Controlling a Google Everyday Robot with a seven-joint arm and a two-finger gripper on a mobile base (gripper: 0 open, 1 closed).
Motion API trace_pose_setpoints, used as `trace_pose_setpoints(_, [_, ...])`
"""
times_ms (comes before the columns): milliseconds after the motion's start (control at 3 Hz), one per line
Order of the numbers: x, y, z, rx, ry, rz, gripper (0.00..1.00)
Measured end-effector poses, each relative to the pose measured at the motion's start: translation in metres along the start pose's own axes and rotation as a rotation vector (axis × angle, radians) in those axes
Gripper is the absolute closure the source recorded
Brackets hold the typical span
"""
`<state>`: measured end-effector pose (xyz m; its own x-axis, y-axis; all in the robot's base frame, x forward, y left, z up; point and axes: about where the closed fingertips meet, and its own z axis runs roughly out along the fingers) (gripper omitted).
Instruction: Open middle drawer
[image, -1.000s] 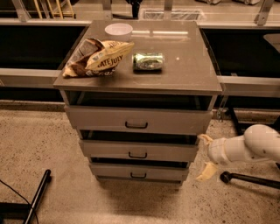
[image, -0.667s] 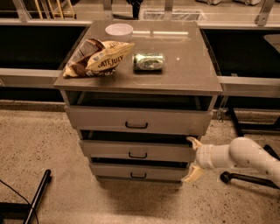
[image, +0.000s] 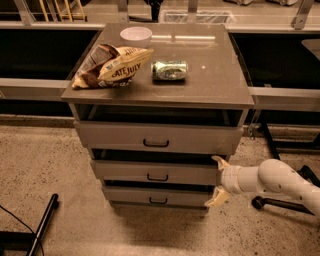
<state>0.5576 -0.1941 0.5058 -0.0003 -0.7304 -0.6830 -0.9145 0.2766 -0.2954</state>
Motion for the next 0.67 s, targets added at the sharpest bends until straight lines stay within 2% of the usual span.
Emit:
trace_pose_setpoints(333, [0.025, -0.001, 0.02, 0.001, 0.051, -0.019, 0.0])
trace_pose_setpoints(667, [0.053, -0.006, 0.04, 0.016, 0.162, -0.057, 0.0])
